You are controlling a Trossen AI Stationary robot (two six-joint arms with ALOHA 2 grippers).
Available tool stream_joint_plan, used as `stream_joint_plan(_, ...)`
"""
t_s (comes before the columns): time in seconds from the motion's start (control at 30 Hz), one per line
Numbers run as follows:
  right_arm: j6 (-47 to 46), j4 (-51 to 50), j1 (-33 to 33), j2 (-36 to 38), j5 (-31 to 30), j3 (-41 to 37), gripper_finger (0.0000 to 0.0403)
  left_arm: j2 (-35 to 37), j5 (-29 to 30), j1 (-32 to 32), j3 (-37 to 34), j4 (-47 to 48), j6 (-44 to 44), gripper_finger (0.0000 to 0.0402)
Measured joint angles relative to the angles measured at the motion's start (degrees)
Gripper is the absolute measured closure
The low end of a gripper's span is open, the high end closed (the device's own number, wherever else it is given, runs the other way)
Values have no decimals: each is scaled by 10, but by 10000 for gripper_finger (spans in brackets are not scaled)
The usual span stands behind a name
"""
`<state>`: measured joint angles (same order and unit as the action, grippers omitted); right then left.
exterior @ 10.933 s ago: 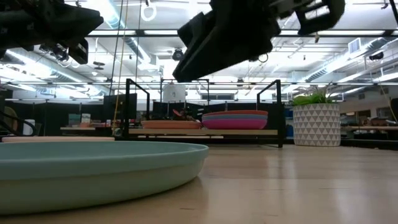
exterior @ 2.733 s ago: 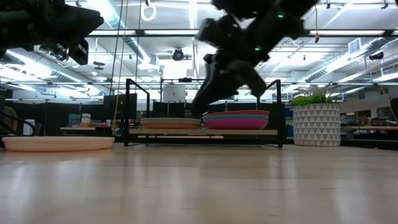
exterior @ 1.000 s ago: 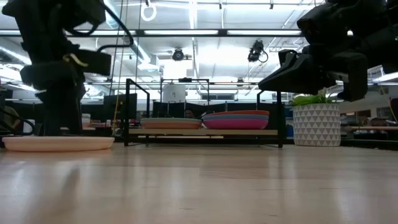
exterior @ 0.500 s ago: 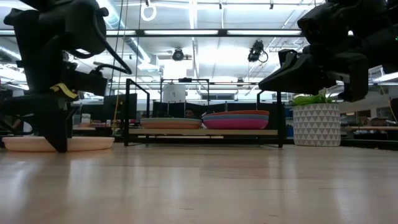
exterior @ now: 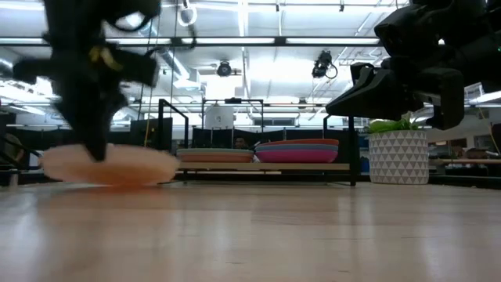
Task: Place and stack plates onto a shelf
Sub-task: Stack the light orange plate on the light blue plate on the shelf
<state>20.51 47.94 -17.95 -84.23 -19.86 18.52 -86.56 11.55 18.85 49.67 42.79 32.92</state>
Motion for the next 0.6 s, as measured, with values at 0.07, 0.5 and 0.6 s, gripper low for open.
stream_joint_plan(0.07, 0, 0, 0, 0, 0, 0, 377, 0, -7, 0, 33, 4, -28, 385)
stream_joint_plan(0.5, -3, -1, 0, 0, 5, 0, 377, 0, 151, -41, 126, -152, -324, 385)
stream_joint_plan(0.6, -10, -3, 0, 0, 5, 0, 377, -10, 171, -76, 127, -184, -367, 385)
